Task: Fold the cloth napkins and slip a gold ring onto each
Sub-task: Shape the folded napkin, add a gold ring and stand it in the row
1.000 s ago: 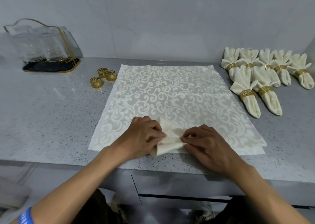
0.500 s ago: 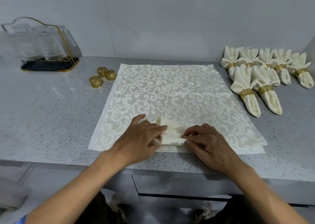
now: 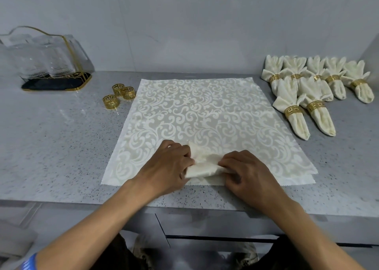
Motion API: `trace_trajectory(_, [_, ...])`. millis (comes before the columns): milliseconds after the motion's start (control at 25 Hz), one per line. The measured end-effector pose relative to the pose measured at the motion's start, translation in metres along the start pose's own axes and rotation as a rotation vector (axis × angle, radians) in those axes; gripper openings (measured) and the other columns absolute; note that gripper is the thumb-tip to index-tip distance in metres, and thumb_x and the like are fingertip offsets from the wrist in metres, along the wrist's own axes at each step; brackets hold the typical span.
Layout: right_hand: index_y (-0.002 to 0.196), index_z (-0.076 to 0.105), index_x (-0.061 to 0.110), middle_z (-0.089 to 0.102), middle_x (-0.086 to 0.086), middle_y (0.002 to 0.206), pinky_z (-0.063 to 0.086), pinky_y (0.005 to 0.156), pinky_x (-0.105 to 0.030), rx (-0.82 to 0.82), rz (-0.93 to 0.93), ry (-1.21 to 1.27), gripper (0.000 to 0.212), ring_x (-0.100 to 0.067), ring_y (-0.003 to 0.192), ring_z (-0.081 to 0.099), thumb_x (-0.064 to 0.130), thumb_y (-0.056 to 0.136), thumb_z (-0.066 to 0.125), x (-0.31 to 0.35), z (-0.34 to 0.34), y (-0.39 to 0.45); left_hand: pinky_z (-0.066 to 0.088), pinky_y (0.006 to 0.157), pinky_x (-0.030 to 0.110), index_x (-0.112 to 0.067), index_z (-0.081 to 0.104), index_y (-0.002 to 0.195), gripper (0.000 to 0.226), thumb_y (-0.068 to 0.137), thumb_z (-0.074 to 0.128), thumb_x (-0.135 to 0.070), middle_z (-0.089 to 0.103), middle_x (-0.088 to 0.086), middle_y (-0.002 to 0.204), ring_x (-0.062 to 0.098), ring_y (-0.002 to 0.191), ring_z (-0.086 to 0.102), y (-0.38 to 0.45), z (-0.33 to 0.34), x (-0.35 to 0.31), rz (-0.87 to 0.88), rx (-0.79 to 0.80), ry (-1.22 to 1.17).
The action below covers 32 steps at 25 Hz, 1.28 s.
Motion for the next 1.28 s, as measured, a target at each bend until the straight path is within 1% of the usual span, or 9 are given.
trace_trajectory(120, [0.091,0.067,0.024,0.067,0.009,0.076,0.046,0.059,-0.021,-0.02,0.196,0.123,0.013,-0.009,0.066,0.056,0.02,0.085,0.057,0.002,-0.027,0.012,0.036,0.067,0.033,-0.012,0.066,0.069,0.043,0.069,0.054,-0.054,0.057,-0.004,0.065,0.014,0.062,0.049,0.013,-0.029,0.009,-0.269,0.04,-0.194])
trace_trajectory(280, [0.091,0.066,0.028,0.065,0.014,0.068,0.042,0.056,-0.027,0.217,0.514,0.443,0.013,-0.001,0.061,0.056,0.018,0.087,0.059,-0.041,-0.036,0.042,0.052,0.065,0.038,-0.002,0.069,0.096,0.032,0.071,0.073,-0.022,0.073,0.014,0.083,0.026,0.072,0.069,0.027,-0.018,0.028,-0.777,0.483,-0.996])
trace_trajectory(480, [0.148,0.04,0.024,0.041,0.004,0.153,0.025,0.114,-0.026,0.264,0.369,0.003,0.045,-0.014,0.136,0.042,0.035,0.104,0.039,-0.035,0.005,0.024,0.051,0.077,0.04,-0.003,0.071,0.105,0.044,0.065,0.076,-0.02,0.071,0.016,0.095,0.031,0.087,0.068,0.026,0.024,0.037,-0.951,0.703,-0.985])
trace_trajectory(600, [0.156,0.022,0.02,0.018,0.003,0.163,-0.005,0.113,-0.016,0.296,0.25,-0.078,0.055,-0.009,0.15,0.012,0.042,0.106,0.019,-0.024,0.031,0.006,0.056,0.077,0.04,-0.006,0.069,0.096,0.038,0.069,0.078,-0.032,0.074,0.012,0.093,0.033,0.091,0.071,0.034,0.02,0.052,-0.857,0.653,-0.738])
trace_trajectory(720, [0.155,0.024,0.017,0.022,0.0,0.162,-0.004,0.113,-0.019,0.277,0.266,-0.175,0.067,-0.013,0.15,0.016,0.047,0.098,0.008,-0.03,0.035,0.011,0.046,0.091,0.036,-0.011,0.061,0.108,0.039,0.091,0.055,-0.045,0.061,0.006,0.115,0.028,0.113,0.055,0.052,-0.023,0.019,-0.413,0.253,0.153])
trace_trajectory(800, [0.156,0.022,0.016,0.02,-0.001,0.163,-0.002,0.116,-0.022,0.284,0.246,-0.187,0.075,-0.014,0.15,0.015,0.051,0.093,-0.002,-0.027,0.04,0.012,0.018,0.12,0.038,-0.01,0.034,0.148,0.057,0.102,0.033,-0.044,0.029,0.008,0.157,0.025,0.146,0.021,0.043,-0.003,-0.023,-0.184,0.216,0.124])
trace_trajectory(920, [0.158,0.002,0.019,0.001,0.002,0.165,-0.006,0.121,-0.027,0.354,0.277,-0.219,0.078,-0.01,0.151,-0.003,0.056,0.091,-0.011,-0.035,0.041,0.0,-0.009,0.121,0.028,-0.024,0.0,0.158,0.062,0.104,0.018,-0.048,-0.008,-0.006,0.165,0.01,0.149,-0.016,0.021,0.043,-0.023,-0.185,0.351,-0.104])
trace_trajectory(1080, [0.157,-0.004,0.016,-0.007,-0.001,0.165,-0.006,0.122,-0.033,0.346,0.379,-0.316,0.067,-0.013,0.151,-0.009,0.05,0.099,-0.008,-0.048,0.019,-0.014,-0.014,0.117,0.026,-0.032,-0.006,0.156,0.067,0.097,0.01,-0.058,-0.016,-0.011,0.163,0.006,0.147,-0.023,0.012,0.05,-0.015,-0.202,0.272,-0.102])
trace_trajectory(1280, [0.148,0.042,0.011,0.038,-0.005,0.155,0.03,0.118,-0.034,0.208,0.018,-0.116,0.051,-0.016,0.143,0.035,0.031,0.103,0.03,0.007,0.031,-0.005,-0.011,0.119,0.027,-0.031,-0.004,0.157,0.068,0.095,0.003,-0.058,-0.011,-0.01,0.164,0.006,0.148,-0.02,0.013,0.051,-0.012,-0.191,0.248,-0.101])
Point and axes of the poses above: each hand's wrist, its own y-axis towards the middle knuckle, its own z-axis out of the palm, x = y × z, the point moved 9 cm from there along y, towards the middle knuckle
